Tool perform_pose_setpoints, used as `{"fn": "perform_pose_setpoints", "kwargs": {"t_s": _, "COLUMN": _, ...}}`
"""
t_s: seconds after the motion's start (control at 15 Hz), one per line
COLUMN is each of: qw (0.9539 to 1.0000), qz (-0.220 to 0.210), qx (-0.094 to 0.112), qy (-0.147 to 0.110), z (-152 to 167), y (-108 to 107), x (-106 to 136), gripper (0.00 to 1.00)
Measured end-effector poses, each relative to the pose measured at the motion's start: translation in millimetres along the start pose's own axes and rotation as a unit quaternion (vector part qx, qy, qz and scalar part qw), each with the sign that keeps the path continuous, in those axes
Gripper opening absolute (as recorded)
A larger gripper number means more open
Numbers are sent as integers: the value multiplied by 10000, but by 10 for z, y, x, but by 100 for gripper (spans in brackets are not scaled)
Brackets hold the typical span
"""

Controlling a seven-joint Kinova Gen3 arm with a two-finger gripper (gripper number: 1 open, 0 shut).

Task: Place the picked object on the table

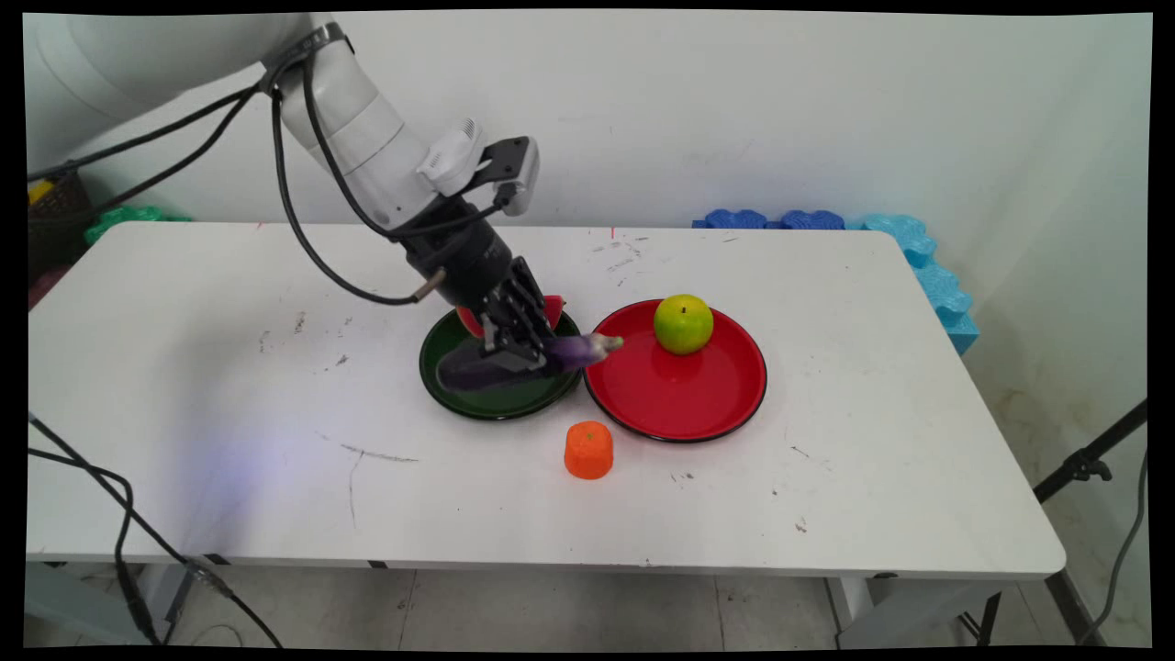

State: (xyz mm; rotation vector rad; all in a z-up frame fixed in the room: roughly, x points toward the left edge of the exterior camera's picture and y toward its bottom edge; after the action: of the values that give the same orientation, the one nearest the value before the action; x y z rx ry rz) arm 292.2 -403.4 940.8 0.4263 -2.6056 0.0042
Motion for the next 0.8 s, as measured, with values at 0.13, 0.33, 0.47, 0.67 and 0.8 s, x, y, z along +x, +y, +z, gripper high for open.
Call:
{"fn": "perform_pose_setpoints", "kwargs": {"t_s": 0.13, "qw": 9998, "qz": -179, "qx": -10, "qy": -16, "z": 56, "y": 169, "x": 60, "gripper": 0}}
{"fn": "perform_pose_setpoints", "kwargs": {"t_s": 0.33, "qw": 9993, "qz": -355, "qx": -1, "qy": -69, "z": 204, "y": 364, "x": 105, "gripper": 0}}
{"fn": "perform_pose_setpoints", "kwargs": {"t_s": 0.47, "qw": 9990, "qz": -437, "qx": 13, "qy": -92, "z": 323, "y": 453, "x": 116, "gripper": 0}}
{"fn": "perform_pose_setpoints", "kwargs": {"t_s": 0.67, "qw": 9984, "qz": -548, "qx": 27, "qy": -110, "z": 531, "y": 549, "x": 119, "gripper": 0}}
{"fn": "perform_pose_setpoints", "kwargs": {"t_s": 0.8, "qw": 9982, "qz": -592, "qx": 38, "qy": -122, "z": 681, "y": 596, "x": 108, "gripper": 0}}
